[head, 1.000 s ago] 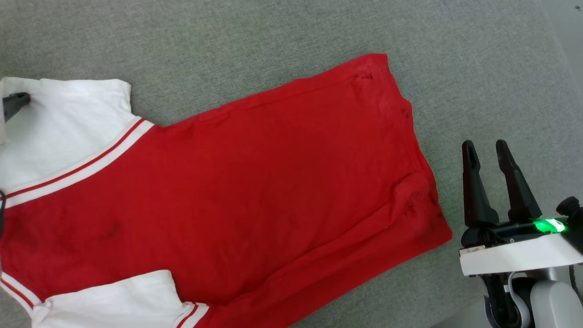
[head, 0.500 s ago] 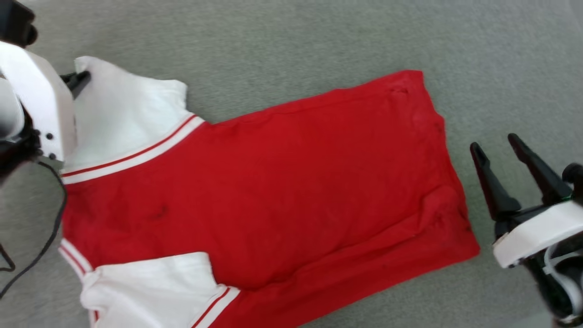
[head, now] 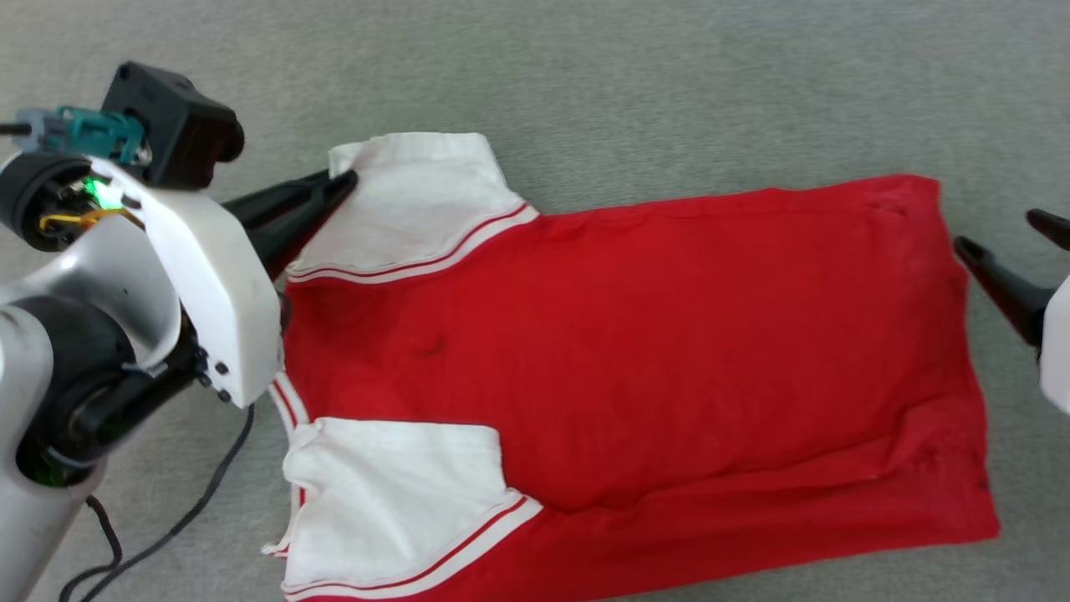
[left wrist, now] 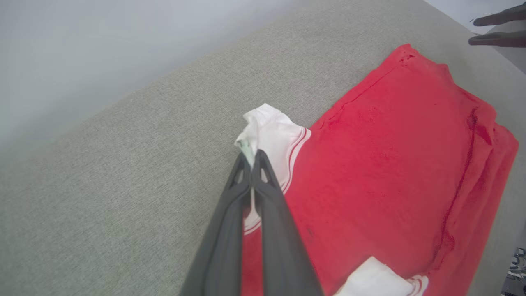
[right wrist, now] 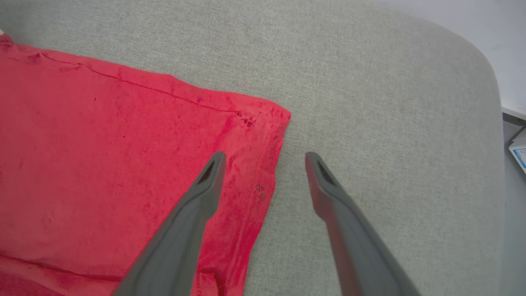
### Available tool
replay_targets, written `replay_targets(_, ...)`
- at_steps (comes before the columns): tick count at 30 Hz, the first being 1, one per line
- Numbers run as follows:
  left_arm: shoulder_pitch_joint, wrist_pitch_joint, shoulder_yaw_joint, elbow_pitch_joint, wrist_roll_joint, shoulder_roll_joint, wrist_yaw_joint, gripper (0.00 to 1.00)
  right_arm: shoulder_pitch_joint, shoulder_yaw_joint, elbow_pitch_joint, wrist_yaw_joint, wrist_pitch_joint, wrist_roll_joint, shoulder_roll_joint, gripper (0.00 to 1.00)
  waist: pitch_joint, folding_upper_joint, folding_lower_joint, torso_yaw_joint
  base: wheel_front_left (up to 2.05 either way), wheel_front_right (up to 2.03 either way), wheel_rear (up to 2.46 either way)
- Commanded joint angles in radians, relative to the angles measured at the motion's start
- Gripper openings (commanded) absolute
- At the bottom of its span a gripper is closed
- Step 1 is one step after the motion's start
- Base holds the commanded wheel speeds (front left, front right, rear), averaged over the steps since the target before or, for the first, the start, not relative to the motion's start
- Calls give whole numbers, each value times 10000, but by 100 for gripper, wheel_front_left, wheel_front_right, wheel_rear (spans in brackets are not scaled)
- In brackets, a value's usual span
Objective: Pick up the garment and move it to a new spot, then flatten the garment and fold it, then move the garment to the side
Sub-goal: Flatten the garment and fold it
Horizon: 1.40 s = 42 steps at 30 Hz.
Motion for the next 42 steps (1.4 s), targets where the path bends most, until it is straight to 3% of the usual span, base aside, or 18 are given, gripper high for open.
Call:
replay_targets(1,216,-175,29,-227,-48,-55,-30,0,-368,-56,239,-4,527,75,-151,100,179,-1,0,419,0,0,0)
replay_targets(9,622,-723,-280,-997,238,-283,-132,0,-1575,-15,1484,-4,2385,-310,-513,100,732,-1,0,1219,0,0,0)
replay_targets(22,372,-1222,-803,-1120,850,-568,-296,0,-1593,774,3269,-3,2775,-274,-252,100,1141,-1,0,1936,0,0,0)
replay_targets(23,371,-1268,-822,-1098,840,-622,-300,0,-1536,906,3357,-1,2774,-222,-252,25,1134,-1,0,1958,0,0,0)
replay_targets(24,372,-1309,-838,-1063,836,-646,-308,0,-1497,995,3407,-1,2733,-197,-261,0,1121,-1,0,1974,0,0,0)
replay_targets(34,1124,-1868,-587,-575,746,-524,-23,0,-1722,381,3265,-4,1385,175,-240,0,7,-1,0,1672,0,0,0)
replay_targets(42,2075,-2289,-367,-539,612,-336,353,0,-714,-255,2632,-4,1030,445,-208,0,-1205,-1,0,1546,0,0,0)
